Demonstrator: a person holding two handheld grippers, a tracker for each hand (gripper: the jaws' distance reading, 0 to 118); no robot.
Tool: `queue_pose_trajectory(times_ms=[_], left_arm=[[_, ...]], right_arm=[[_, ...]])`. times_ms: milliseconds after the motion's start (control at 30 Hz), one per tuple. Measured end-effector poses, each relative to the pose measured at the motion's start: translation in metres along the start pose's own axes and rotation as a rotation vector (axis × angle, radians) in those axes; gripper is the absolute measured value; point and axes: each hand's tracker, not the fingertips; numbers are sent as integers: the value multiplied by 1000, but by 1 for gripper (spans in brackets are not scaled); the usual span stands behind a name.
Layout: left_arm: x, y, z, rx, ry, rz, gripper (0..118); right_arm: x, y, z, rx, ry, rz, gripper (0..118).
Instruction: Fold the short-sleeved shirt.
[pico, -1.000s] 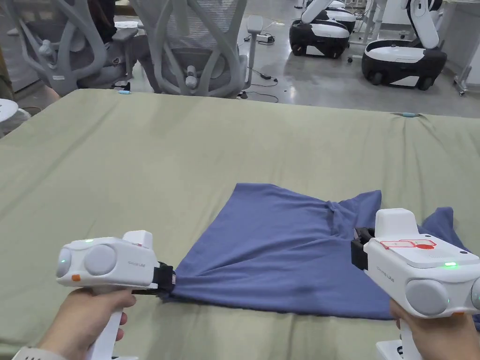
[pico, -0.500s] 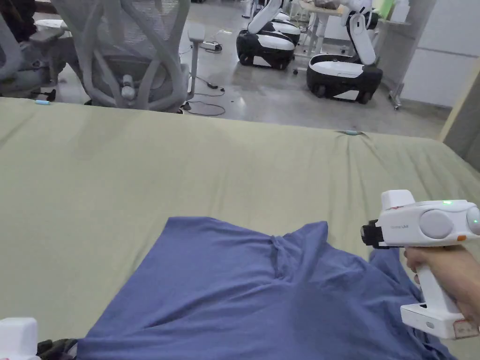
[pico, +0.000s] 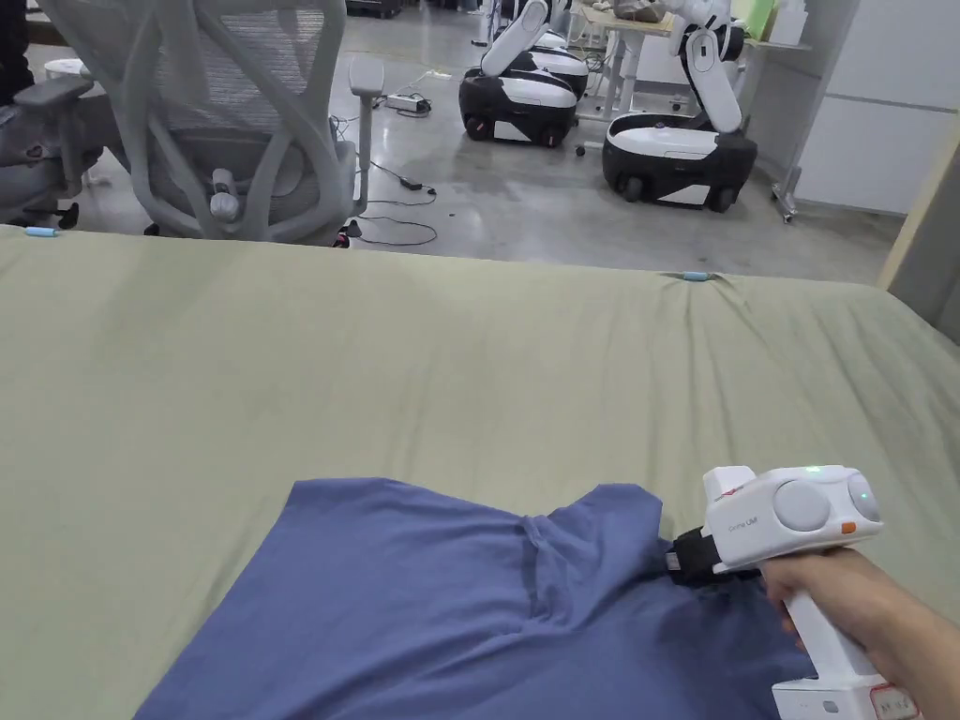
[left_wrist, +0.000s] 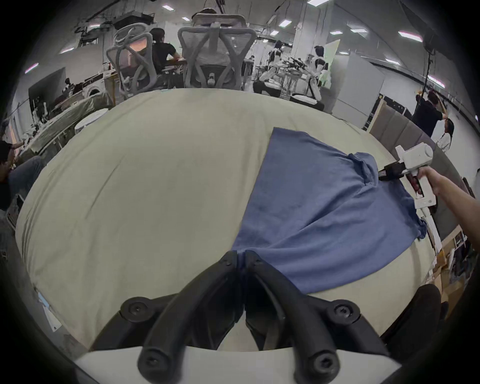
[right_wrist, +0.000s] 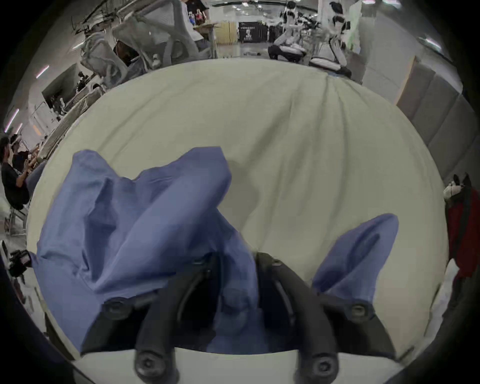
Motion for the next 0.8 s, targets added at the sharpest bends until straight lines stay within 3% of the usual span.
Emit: queue_pose_trajectory(times_ms=[33,100,200,300,500,633,800], left_arm=[[1,2,-1,-1,3,-6,4],[2,4,1,4,5,-16,3],[4,10,0,20,8,-27,3],[7,17,4,45,0,-34,3],[22,56,24,156,26,-83,2],[30,104,24,253,97,-162,2],[42,175,40,380,135,-173,2]], right_arm=[[-2,1,7,14,46,-35,2],[-6,1,31,120,23,-29,1],[-13,5,70,189,67,-51,1],[-29,4,113,242,51,-8,1],[-60,-5,202,419,-93,61,1],[-82,-12,246,556,-291,140,1],[-98,-9,290,730,-472,154,1]])
